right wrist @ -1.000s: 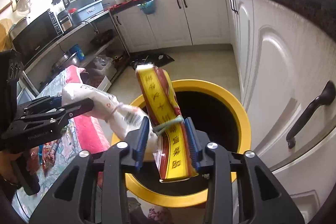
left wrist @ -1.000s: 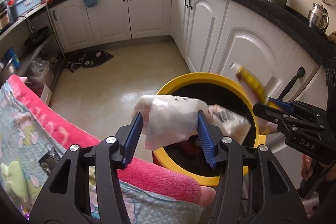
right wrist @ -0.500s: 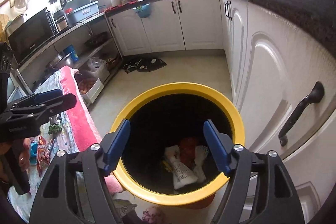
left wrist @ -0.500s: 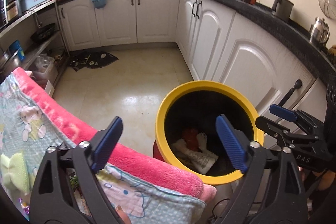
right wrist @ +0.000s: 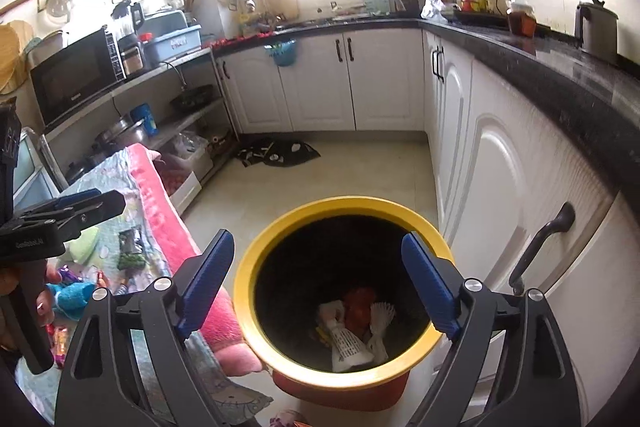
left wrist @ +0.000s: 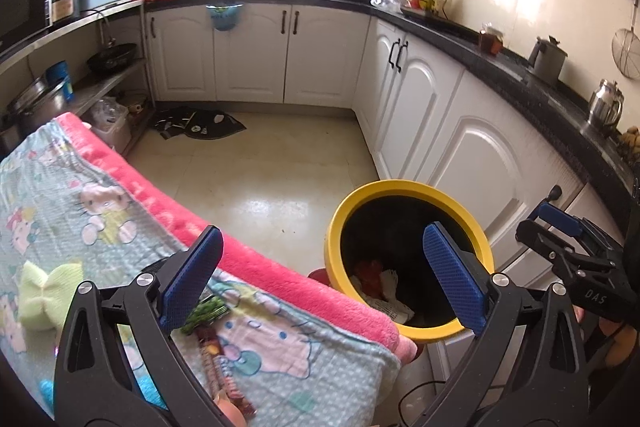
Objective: Collect trash
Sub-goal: 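Move both open tools back over the remaining trash on the bed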
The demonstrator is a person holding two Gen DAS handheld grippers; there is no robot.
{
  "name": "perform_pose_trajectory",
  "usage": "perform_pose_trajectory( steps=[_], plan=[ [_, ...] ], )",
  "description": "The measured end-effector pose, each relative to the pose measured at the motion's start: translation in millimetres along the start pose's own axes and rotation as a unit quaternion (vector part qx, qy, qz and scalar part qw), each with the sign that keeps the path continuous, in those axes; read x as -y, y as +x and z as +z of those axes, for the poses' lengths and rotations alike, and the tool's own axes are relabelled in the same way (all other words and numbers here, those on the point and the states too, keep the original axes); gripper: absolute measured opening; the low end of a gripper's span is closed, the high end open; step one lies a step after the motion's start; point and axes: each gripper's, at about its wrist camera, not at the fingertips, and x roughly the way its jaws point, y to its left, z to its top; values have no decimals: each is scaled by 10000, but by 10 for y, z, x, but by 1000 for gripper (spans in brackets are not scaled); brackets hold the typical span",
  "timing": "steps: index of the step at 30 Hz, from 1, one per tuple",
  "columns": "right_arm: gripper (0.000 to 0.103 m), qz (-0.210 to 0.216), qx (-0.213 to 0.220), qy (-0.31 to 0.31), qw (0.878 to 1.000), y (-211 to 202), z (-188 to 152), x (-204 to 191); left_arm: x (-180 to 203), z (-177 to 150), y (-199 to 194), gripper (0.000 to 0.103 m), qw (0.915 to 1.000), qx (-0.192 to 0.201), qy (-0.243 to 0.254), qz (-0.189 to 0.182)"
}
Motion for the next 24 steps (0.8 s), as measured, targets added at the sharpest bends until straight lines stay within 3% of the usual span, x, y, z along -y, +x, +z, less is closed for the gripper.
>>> perform_pose_trajectory(
  steps=[11, 24],
  plan=[
    [86, 115, 192, -154, 9996, -227, 75, -278, -313, -84, -475, 92, 9990, 314, -310, 68],
    [90, 482, 328, -519, 9970, -394, 114, -864, -778, -219, -971, 92, 9952, 664, -592, 402]
  ],
)
